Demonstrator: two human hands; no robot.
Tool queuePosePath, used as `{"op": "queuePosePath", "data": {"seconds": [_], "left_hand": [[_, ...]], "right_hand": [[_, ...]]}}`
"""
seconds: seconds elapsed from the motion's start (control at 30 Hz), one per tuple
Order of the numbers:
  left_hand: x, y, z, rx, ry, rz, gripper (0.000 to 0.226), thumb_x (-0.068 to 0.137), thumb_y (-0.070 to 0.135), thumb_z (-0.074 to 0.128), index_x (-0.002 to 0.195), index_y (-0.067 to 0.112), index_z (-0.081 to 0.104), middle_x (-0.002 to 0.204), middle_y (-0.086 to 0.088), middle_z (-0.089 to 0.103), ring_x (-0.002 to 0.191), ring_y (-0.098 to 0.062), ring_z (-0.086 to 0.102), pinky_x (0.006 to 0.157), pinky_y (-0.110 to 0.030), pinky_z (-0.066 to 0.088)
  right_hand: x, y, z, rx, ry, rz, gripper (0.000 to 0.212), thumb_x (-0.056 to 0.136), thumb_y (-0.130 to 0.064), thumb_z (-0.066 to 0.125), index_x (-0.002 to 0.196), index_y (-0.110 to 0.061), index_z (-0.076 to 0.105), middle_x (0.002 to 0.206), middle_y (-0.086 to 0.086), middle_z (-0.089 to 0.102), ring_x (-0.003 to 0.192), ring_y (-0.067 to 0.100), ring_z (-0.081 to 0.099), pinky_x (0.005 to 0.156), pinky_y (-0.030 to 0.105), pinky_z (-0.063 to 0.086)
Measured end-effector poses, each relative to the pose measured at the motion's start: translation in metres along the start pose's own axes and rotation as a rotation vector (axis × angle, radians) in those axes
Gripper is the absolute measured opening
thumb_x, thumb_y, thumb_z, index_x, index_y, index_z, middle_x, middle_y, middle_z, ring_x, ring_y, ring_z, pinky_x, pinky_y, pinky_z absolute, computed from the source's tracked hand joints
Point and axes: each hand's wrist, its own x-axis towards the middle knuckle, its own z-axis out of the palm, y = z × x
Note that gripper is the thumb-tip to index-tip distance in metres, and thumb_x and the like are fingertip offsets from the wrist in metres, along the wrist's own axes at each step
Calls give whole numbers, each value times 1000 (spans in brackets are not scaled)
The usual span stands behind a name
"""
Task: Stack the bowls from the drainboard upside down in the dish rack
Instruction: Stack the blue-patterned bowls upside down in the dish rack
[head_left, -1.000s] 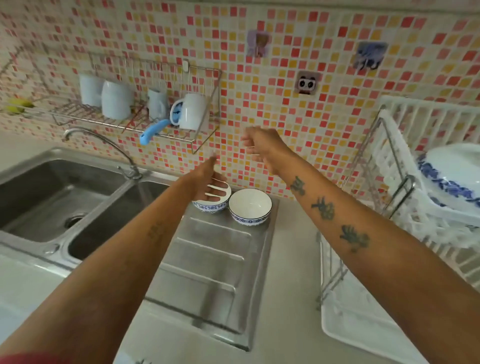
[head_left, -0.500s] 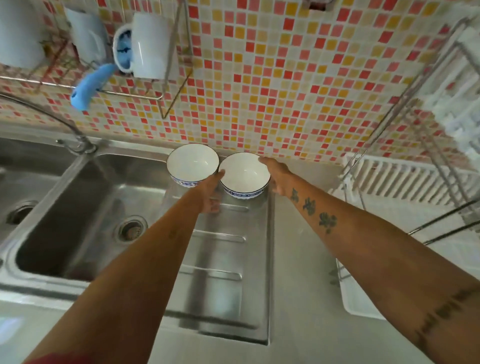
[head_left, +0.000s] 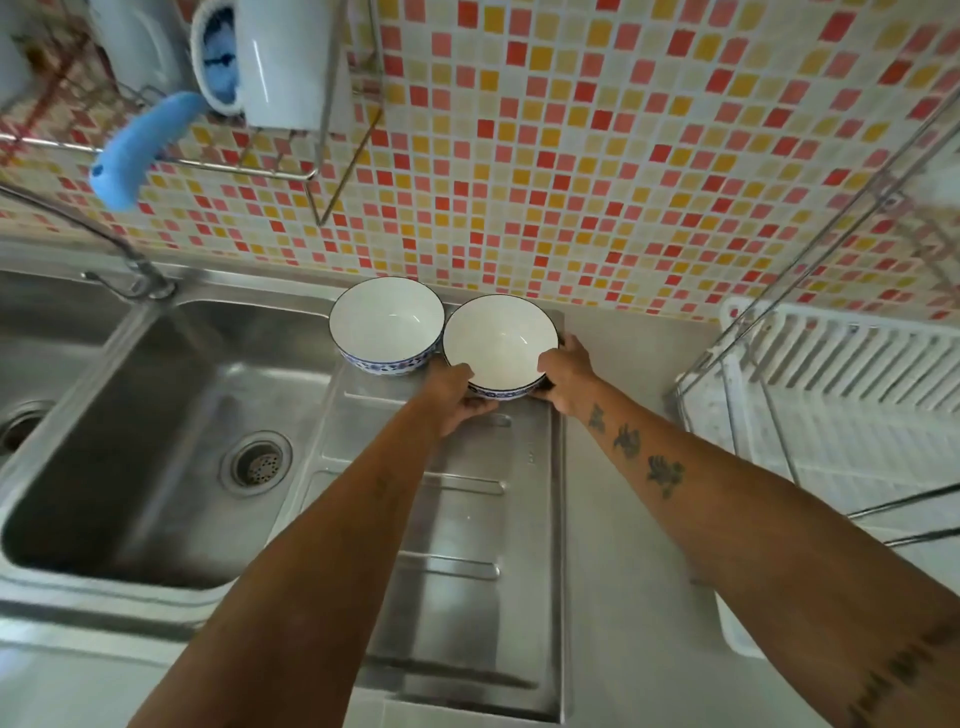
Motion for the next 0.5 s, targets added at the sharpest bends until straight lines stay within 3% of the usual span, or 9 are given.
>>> {"op": "queuePosePath", "data": {"seconds": [0.17, 0.3, 0.37, 0.43, 0.5], "left_hand": [[0, -3, -3, 27, 14, 59, 65, 89, -11, 31, 144, 23, 29, 149, -13, 34, 130, -44, 42, 81, -53, 52], [-24, 8, 10, 8, -4, 128, 60, 90, -4, 37, 144, 22, 29, 146, -16, 37, 119, -43, 48, 67, -49, 58], [-45, 22, 17, -67, 12, 110, 48, 94, 16, 46, 140, 19, 32, 140, -17, 42, 111, -42, 53, 59, -48, 60], [-72, 42, 28, -215, -160, 74, 51, 91, 46, 51, 137, 26, 42, 140, -15, 50, 115, -42, 56, 72, -61, 56], [-107, 64, 37, -273, -358, 159, 54, 91, 66, 33, 125, 30, 56, 127, -9, 66, 109, -39, 65, 86, -69, 48]], "right_hand": [[-13, -2, -3, 17, 13, -46, 62, 81, 12, 36, 136, -17, 45, 140, 8, 48, 116, 32, 50, 89, 52, 53], [-40, -22, -8, 60, 51, -142, 62, 80, 11, 34, 132, -19, 48, 132, 5, 52, 112, 29, 51, 80, 42, 52], [-60, -41, -11, 79, 72, -218, 61, 81, 12, 32, 131, -18, 50, 119, 4, 53, 105, 26, 51, 73, 37, 52], [-89, -63, -15, 104, 70, -312, 61, 80, 13, 30, 128, -16, 53, 112, 2, 52, 100, 24, 52, 67, 31, 51], [-121, -89, -19, 149, 30, -421, 58, 79, 15, 31, 122, -16, 56, 110, 2, 54, 100, 24, 53, 66, 30, 51]]}}
